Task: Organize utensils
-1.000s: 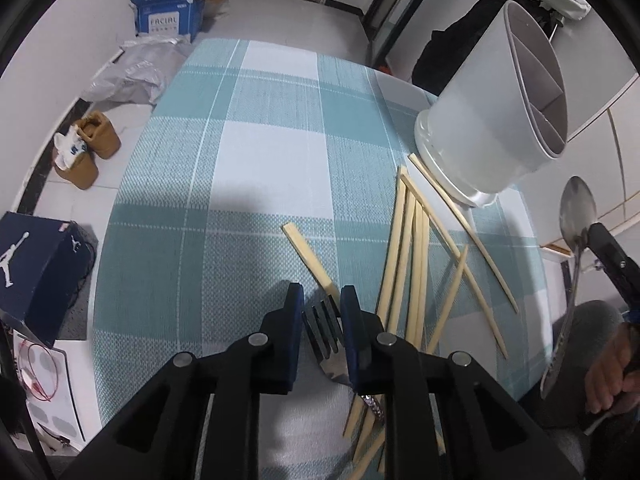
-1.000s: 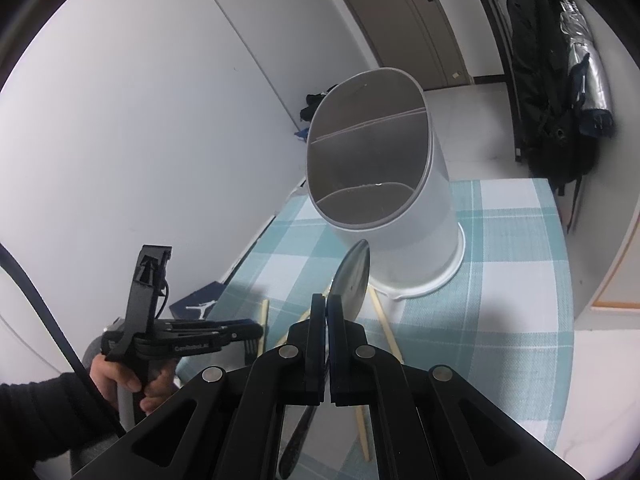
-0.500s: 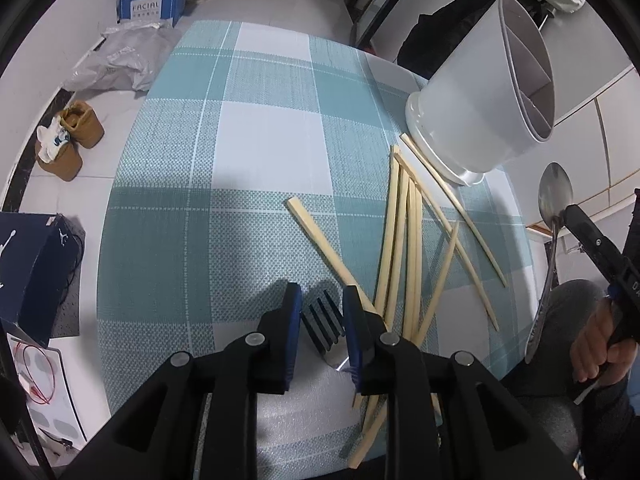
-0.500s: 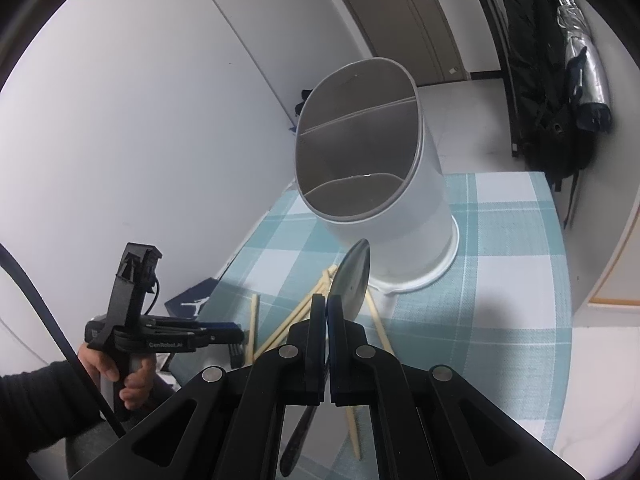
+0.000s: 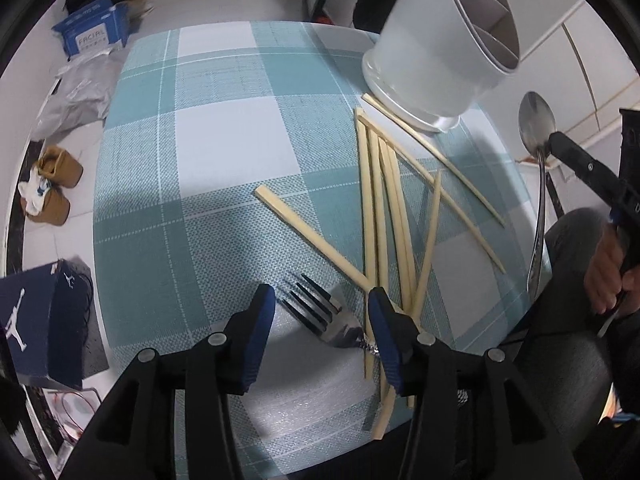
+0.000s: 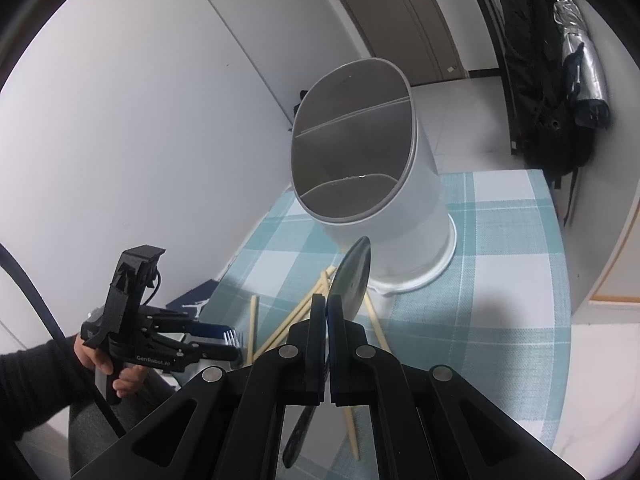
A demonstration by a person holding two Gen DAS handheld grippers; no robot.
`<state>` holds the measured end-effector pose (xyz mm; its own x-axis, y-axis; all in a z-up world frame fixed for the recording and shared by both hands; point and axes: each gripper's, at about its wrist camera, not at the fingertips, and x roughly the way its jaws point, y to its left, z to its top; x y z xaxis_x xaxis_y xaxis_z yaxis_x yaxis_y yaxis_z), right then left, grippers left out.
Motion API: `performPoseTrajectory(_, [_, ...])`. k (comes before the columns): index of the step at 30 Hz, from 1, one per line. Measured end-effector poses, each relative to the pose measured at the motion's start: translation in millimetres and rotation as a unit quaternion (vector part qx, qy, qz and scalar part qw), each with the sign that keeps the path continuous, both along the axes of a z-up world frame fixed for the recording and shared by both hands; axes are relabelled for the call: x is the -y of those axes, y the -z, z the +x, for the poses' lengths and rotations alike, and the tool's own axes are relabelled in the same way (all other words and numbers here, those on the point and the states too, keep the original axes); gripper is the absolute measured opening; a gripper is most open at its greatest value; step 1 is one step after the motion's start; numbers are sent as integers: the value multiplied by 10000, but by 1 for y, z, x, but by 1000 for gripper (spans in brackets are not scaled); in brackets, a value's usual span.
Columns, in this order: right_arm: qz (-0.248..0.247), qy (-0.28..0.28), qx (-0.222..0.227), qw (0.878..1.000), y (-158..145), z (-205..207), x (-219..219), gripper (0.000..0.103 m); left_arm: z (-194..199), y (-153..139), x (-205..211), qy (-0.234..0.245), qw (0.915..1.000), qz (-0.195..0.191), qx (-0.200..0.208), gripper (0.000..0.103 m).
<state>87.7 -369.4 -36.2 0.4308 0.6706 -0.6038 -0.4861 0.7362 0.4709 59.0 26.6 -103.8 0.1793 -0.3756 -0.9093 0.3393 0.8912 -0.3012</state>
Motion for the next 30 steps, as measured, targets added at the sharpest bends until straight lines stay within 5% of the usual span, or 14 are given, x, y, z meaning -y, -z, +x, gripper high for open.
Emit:
performPoseTrajectory(5, [7,-3,2,10000,-1,-1,1,1,-7,0,10,244,9985,369,319,40])
performPoseTrajectory(11, [-4,2,6,10000,-2,0,0,1,-5,2,-1,54,9982,435,421,19])
performPoseTrajectory(30, [-42,81,115,9999,-5,-3,0,1,4,-4,-3,-640,9962,499,304,4])
